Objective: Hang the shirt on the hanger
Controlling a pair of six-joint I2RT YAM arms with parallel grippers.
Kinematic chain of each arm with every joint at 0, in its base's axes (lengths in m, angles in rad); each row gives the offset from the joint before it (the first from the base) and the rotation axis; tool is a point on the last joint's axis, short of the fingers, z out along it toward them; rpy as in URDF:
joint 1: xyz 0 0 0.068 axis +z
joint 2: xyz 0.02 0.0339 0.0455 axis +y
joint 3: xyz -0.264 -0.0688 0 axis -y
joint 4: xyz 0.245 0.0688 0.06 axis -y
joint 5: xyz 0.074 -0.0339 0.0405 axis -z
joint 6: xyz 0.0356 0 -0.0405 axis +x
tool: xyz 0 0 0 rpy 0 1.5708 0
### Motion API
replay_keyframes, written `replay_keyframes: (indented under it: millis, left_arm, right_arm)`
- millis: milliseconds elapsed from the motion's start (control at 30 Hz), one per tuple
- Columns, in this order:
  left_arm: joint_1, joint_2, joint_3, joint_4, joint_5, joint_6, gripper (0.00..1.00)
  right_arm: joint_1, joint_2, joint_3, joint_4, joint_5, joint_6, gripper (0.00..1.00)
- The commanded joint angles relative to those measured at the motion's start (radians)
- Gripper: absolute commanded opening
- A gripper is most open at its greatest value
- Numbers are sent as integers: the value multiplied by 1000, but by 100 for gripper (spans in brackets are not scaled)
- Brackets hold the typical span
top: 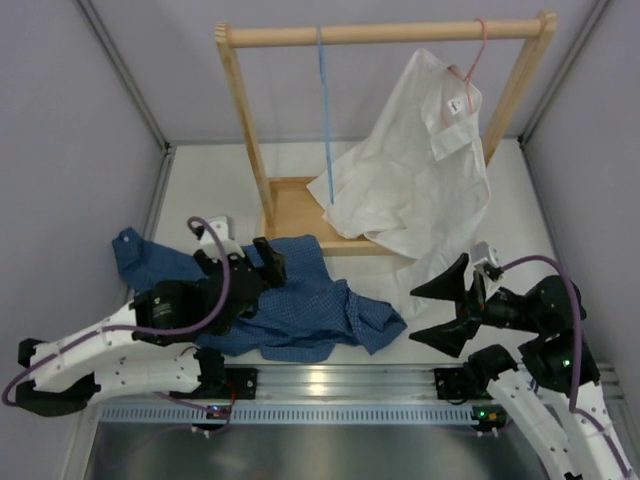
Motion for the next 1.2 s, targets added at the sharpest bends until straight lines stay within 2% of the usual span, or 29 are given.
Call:
replay_keyframes:
  millis: [0, 33, 133, 167, 200, 233, 267, 300, 467, 567, 633, 733, 867, 933, 967, 1067, 1167]
  left_arm:
    - [42, -80, 15, -327, -214, -196, 98]
    - [57, -87, 12, -313, -220, -151, 98]
    - [195, -28, 27, -177, -143, 58, 98]
    - [317, 30, 29, -123, -25, 116, 98]
    - [380, 54, 15, -16, 35, 205, 98]
    - [445, 77, 6, 27, 89, 230, 98]
    - [536, 104, 1, 60, 159, 244, 98]
    - [559, 109, 10, 63, 149, 232, 98]
    - [635, -61, 10, -9, -3, 167, 98]
    - [646, -171, 30, -124, -40, 164, 98]
    - [645, -237, 26, -170, -8, 186, 98]
    - [646, -306, 11, -187, 40, 239, 98]
    - [645, -389, -13, -195, 33, 288, 98]
    - [645, -435, -20, -190, 25, 305, 98]
    - [645, -448, -38, -179, 20, 318, 98]
    - [643, -472, -62, -140, 39, 337, 98]
    - [645, -474, -94, -113, 48, 344, 98]
  right_arm:
    - [52, 141, 36, 48, 35, -29, 98]
    - [81, 181, 67, -3, 84, -67, 97]
    - [309, 368, 170, -90, 428, -139, 94]
    - [521, 423, 194, -98, 651, -160, 95]
    - [637, 485, 245, -104, 775, -226, 99]
    - [759, 605, 272, -120, 907, -251, 99]
    - [932, 666, 333, -138, 1127, -271, 99]
    - [983, 768, 355, -146, 1186, -289, 100]
    - [1185, 885, 287, 53, 1190, -340, 99]
    - [1193, 970, 236, 110, 1149, -392, 95]
    - [1175, 1077, 240, 112, 1140, -417, 91]
    - [1150, 1217, 282, 124, 1103, -455, 84]
    - [1124, 1355, 331, 152, 1092, -492, 76]
    - [1091, 1407, 326, 202, 1122, -490, 77]
    - [1077, 1416, 314, 225, 1136, -483, 81]
    - [1051, 1455, 319, 257, 1150, -481, 86]
    - [1049, 1504, 340, 245, 1135, -489, 84]
